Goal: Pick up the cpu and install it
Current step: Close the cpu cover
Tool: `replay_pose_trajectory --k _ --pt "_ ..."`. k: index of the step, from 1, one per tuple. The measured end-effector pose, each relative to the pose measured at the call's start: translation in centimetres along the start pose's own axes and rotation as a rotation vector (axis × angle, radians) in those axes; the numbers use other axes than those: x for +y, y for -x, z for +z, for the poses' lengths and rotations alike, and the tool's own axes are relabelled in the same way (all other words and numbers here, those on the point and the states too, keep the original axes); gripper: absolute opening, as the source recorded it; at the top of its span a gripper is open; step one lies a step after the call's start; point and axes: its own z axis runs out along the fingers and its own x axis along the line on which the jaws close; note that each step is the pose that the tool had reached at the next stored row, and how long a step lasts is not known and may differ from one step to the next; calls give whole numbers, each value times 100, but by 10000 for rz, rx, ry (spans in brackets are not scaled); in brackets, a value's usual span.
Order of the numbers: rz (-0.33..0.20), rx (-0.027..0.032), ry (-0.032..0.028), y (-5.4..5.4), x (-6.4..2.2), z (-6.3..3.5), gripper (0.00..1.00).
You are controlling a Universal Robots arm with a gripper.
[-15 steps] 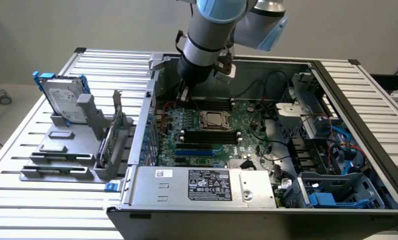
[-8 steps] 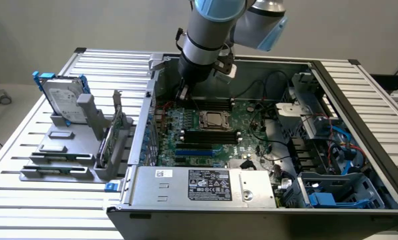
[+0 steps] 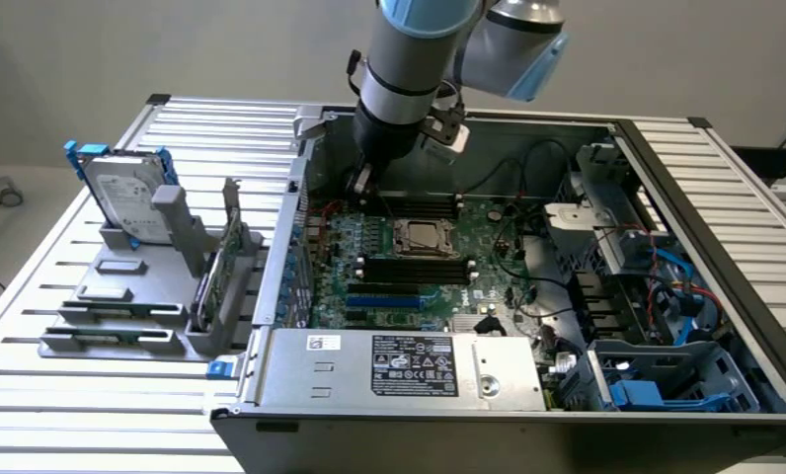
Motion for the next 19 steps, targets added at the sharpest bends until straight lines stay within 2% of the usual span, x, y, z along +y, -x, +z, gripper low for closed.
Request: replay_pose_trajectory --k 4,12,19 --pt "333 142 202 -7 -6 -19 11" --pt "810 431 707 -24 -21 -60 11" --pt "1116 651 1106 -26 -21 -66 11"
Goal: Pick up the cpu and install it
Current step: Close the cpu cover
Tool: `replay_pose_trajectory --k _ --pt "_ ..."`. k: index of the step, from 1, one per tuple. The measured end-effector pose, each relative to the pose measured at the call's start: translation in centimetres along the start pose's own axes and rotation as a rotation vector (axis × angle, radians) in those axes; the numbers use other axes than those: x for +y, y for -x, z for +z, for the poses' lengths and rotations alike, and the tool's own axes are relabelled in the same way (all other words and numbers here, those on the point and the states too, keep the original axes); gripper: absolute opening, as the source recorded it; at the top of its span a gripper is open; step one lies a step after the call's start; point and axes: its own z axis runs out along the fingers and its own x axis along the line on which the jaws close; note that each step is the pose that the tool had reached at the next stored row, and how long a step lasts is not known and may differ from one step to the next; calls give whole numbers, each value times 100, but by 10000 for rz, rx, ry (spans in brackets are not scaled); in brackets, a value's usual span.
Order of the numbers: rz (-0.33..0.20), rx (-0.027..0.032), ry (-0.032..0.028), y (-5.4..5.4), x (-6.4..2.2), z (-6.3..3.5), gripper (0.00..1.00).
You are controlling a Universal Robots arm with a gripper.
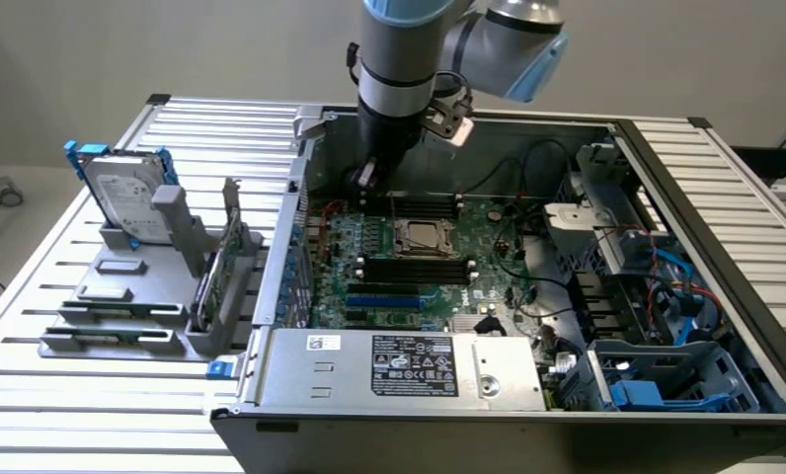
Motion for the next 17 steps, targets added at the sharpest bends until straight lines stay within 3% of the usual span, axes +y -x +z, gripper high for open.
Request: replay_pose_trajectory --k 7,10,13,17 --pt "146 227 416 -2 4 -1 11" --pt "192 300 540 -3 6 0 11" --pt "261 383 546 -2 10 10 11" --pt "292 423 533 5 26 57 11"
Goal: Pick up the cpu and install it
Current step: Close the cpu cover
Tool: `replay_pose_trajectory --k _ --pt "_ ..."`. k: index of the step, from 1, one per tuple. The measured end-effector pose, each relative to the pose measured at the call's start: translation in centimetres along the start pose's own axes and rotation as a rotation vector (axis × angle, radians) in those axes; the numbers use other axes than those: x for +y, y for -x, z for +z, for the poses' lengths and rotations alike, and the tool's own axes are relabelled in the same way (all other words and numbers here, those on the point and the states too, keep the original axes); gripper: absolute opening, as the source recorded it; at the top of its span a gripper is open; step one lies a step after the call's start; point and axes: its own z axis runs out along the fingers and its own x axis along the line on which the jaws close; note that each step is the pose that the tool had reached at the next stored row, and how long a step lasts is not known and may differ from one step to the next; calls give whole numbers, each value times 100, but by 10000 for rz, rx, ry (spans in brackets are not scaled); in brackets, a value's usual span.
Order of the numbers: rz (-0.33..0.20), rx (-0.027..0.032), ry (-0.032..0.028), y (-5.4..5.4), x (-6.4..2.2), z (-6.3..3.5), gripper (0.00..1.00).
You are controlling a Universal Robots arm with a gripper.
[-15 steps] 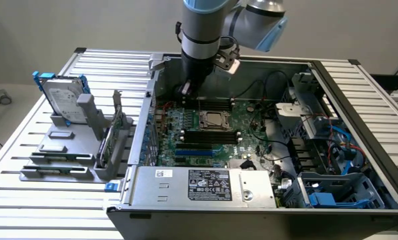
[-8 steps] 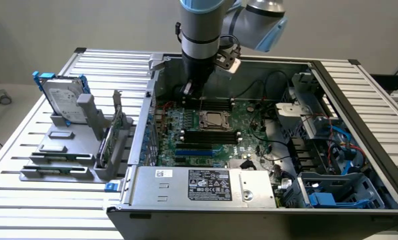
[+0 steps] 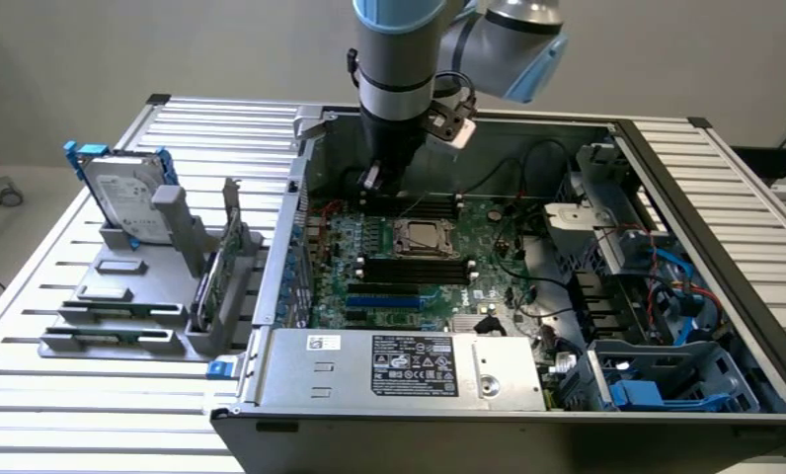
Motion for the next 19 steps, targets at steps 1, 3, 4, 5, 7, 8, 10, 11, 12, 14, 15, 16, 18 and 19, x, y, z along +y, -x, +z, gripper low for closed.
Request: replay_pose_trajectory --k 1,3,4,5,7,8,10,11,12,14,15,16,18,19 --pt "9 5 1 2 7 18 11" --pt "34 9 7 6 20 54 11" --pt "55 11 12 10 24 71 11" --pt "101 26 20 13 27 86 11" --pt "303 72 60 17 31 103 11" --pt "439 100 90 19 32 112 11" --pt "715 151 153 23 34 130 11" --pt "835 174 180 26 35 140 11" --pt "951 195 207 30 37 153 11" --pt "1094 222 240 35 40 174 11" --pt "1118 224 246 36 40 176 11" --pt "1119 222 247 36 40 176 11" --pt "1120 224 248 36 40 178 11" --pt "1119 230 251 37 41 183 11"
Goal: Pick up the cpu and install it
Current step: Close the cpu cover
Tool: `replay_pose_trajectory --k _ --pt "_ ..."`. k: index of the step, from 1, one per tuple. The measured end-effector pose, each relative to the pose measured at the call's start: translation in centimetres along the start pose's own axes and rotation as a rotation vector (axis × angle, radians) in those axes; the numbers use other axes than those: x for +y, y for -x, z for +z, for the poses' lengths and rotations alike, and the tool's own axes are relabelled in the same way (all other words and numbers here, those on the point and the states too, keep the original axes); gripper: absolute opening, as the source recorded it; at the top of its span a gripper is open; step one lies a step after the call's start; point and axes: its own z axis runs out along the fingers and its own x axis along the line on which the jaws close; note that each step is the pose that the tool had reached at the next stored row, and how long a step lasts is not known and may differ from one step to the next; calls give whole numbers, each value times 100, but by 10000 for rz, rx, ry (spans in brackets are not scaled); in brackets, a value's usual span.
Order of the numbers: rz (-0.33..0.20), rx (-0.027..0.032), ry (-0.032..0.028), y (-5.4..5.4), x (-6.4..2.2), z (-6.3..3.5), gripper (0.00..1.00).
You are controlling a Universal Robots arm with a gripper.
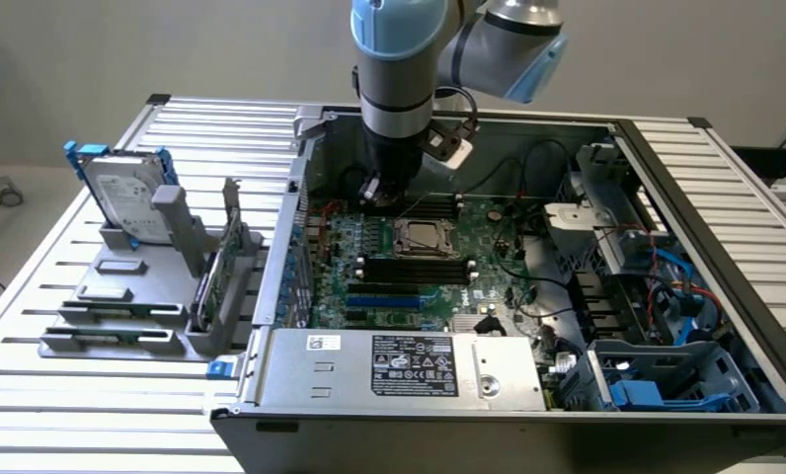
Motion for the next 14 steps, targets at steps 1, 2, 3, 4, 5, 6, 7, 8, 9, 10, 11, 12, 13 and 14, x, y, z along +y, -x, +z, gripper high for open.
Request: replay_pose_trajectory --k 1,2,3,4,5,6,7,8,9,10,11,12,13,14 --pt "-3 4 7 1 1 4 11" --pt "-6 11 18 3 1 10 11" --pt "-11 20 31 5 2 17 11" --pt "-16 30 44 8 3 27 11" --pt "-22 43 62 11 4 38 11" --pt "-28 54 76 13 6 49 11" --pt "-36 70 97 16 7 59 11" --pt "-43 86 120 18 8 68 11" --pt "-52 103 143 19 8 76 11" --pt "-62 121 170 19 7 83 11" --pt "-71 136 194 19 7 90 11" --pt "-77 147 214 19 7 96 11" --pt "-83 148 232 20 7 101 11" --pt "-90 156 250 21 7 107 11"
